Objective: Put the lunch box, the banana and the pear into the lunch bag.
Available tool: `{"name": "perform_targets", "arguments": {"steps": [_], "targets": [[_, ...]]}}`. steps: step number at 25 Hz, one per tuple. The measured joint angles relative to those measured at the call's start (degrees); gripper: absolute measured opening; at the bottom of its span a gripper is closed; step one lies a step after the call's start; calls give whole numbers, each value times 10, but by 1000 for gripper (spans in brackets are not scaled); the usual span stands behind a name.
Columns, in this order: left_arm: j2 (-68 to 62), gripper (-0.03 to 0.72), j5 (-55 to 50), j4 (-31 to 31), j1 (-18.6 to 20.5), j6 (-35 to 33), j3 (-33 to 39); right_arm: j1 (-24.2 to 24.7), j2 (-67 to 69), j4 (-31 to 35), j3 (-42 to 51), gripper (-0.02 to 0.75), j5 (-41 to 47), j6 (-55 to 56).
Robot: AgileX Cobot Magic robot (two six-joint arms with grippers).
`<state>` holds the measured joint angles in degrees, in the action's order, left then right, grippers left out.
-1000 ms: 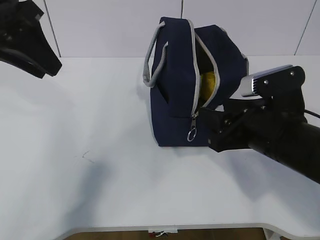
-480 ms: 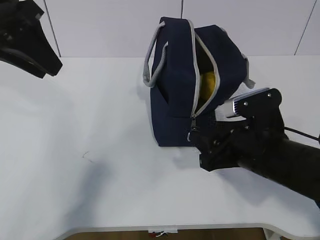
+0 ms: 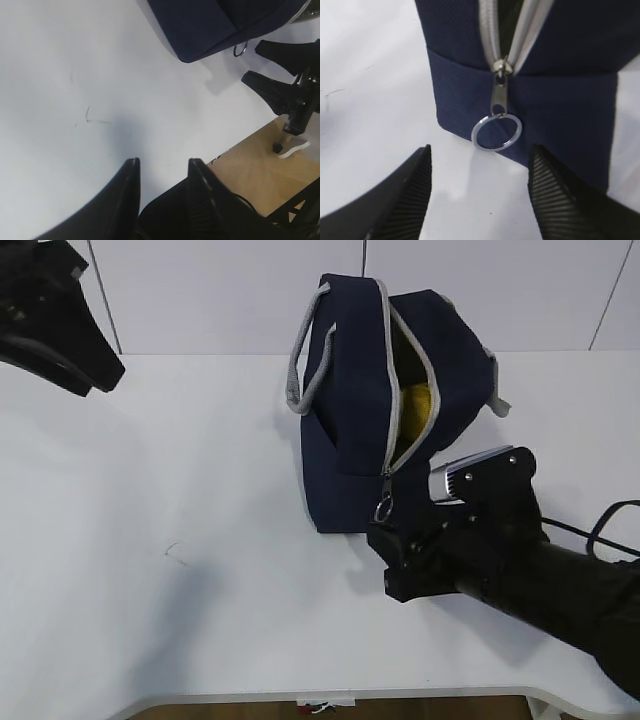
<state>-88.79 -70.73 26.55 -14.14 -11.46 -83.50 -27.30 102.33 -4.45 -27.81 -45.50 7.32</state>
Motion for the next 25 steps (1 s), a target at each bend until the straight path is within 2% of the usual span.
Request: {"name": "perform_targets", "arguments": {"steps": [13, 25], "targets": [[0, 244, 0, 8, 0, 0, 0, 0, 70, -8, -2, 488, -109, 8], [0, 244, 0, 9, 0, 0, 0, 0, 94, -8, -42, 488, -113, 9]]}}
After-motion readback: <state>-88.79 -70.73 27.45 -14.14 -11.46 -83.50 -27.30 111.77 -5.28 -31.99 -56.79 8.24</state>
